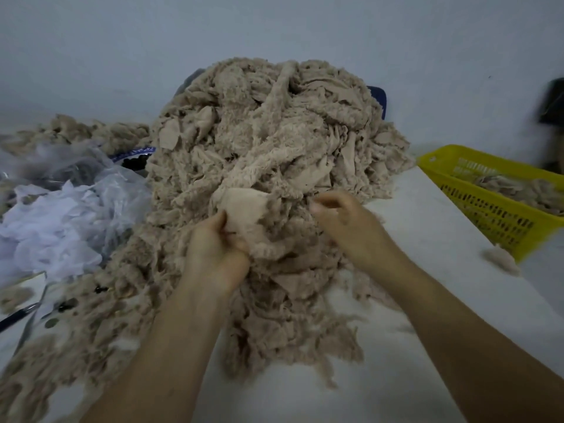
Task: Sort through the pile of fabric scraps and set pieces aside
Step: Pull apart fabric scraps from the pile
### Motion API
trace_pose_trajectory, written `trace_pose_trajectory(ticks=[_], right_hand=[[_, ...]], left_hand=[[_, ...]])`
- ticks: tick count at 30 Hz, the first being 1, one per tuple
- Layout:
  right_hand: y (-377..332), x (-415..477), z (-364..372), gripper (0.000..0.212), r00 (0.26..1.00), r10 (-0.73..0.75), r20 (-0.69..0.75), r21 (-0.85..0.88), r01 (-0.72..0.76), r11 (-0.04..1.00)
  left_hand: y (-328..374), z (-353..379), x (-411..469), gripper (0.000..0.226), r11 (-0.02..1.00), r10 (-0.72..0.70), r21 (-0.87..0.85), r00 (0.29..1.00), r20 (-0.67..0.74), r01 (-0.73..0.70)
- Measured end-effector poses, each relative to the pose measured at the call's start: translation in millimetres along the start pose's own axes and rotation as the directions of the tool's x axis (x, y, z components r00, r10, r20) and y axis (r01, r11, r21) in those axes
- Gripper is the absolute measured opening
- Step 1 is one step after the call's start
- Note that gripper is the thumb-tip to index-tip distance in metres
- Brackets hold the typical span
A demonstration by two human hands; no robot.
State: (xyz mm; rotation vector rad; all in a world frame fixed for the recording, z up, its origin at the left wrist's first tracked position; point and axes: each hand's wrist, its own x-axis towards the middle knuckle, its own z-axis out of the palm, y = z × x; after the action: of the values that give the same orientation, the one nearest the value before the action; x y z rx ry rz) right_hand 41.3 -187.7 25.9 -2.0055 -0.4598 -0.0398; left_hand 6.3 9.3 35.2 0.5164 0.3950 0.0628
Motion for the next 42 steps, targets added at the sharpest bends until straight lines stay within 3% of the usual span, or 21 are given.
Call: trace_pose_trajectory(ticks=[3,7,10,12,13,15,17,19,21,24,27,29,32,35,39,40,42], right_hand=[[-28,-9,27,0.026,0.984,-0.064,0.169,-0.013,0.067,0.998],[-27,-13,33,0.050,0.993,-0.002,0.119,-0.077,0.011,0.997],[-23,-21,27,0.056,0.991,0.123,0.049,0.152,-0.129,0.980],[-23,-20,21,0.052,0.985,0.172,0.033,0.315,-0.174,0.933],[-25,-18,18,0.044,0.983,0.182,-0.001,0.355,-0.170,0.919],[-28,-13,12,0.042,0.972,0.218,-0.084,0.364,-0.174,0.915],[-30,-10,10,0.049,0.962,0.244,-0.122,0.302,-0.198,0.932],[-31,-8,12,0.044,0.963,0.235,-0.131,0.289,-0.190,0.938],[-30,-5,12,0.050,0.956,0.250,-0.156,0.336,-0.187,0.923],[-22,6,2,0.067,0.907,0.322,-0.271,0.484,-0.161,0.860],[-10,17,-10,0.061,0.853,0.453,-0.260,0.693,-0.162,0.702],[-4,21,-20,0.044,0.808,0.522,-0.272,0.751,-0.160,0.640],[7,23,-34,0.038,0.766,0.570,-0.296,0.839,-0.078,0.539],[14,19,-39,0.036,0.804,0.528,-0.274,0.854,-0.048,0.517],[20,13,-51,0.037,0.773,0.546,-0.323,0.889,0.049,0.456],[21,12,-57,0.038,0.754,0.558,-0.347,0.885,0.066,0.461],[21,9,-63,0.040,0.739,0.577,-0.348,0.871,0.026,0.491]], left_hand=[[-13,8,-9,0.039,0.995,-0.016,0.100,0.995,0.101,0.006],[-11,9,-10,0.035,0.991,0.113,0.051,0.981,0.155,-0.123],[-7,8,-10,0.034,0.981,0.169,0.062,0.970,0.175,-0.183],[-15,5,-12,0.032,0.942,0.145,0.265,0.962,0.233,-0.206],[-23,2,-13,0.038,0.874,0.136,0.419,0.953,0.271,-0.244],[-43,-6,-15,0.047,0.629,0.119,0.684,0.915,0.385,-0.369],[-61,-14,-15,0.042,0.320,0.105,0.815,0.873,0.475,-0.482],[-68,-18,-10,0.021,0.118,0.134,0.858,0.864,0.485,-0.500],[-65,-20,-5,0.014,0.074,0.142,0.880,0.879,0.456,-0.469],[-53,-22,1,0.029,0.041,0.124,0.884,0.880,0.458,-0.466],[-48,-26,5,0.037,-0.056,0.132,0.872,0.863,0.488,-0.486],[-41,-30,8,0.028,-0.120,0.213,0.870,0.843,0.494,-0.479],[-26,-40,16,0.037,0.018,0.426,0.908,0.824,0.373,-0.420],[-15,-44,26,0.046,0.108,0.478,0.921,0.832,0.282,-0.374],[7,-44,35,0.038,0.404,0.603,0.855,0.797,0.018,-0.325],[12,-46,33,0.036,0.425,0.628,0.842,0.778,-0.009,-0.333],[14,-48,30,0.033,0.364,0.612,0.857,0.787,0.075,-0.365]])
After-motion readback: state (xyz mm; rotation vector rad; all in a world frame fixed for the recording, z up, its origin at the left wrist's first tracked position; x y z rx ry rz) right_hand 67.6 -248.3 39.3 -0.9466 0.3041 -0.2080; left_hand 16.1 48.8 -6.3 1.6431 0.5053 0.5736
